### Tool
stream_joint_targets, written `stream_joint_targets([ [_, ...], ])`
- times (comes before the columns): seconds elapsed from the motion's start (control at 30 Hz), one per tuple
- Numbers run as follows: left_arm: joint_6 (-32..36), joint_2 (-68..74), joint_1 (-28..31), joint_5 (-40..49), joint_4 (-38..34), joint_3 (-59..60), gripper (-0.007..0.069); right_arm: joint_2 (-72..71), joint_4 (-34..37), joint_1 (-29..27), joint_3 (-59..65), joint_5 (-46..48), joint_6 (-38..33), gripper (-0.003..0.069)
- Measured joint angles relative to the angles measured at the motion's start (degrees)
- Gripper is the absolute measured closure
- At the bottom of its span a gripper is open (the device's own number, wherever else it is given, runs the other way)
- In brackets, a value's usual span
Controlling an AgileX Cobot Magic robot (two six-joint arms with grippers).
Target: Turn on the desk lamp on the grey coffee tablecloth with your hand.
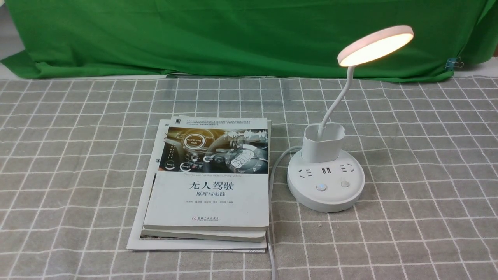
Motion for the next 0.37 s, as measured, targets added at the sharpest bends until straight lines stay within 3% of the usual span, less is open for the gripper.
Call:
stream_joint_targets([
  [0.37, 0.04, 0.00, 0.00, 0.00, 0.00, 0.00, 0.0606, 0.00, 0.00, 0.00, 0.00, 0.04, 0.00, 0.0512],
])
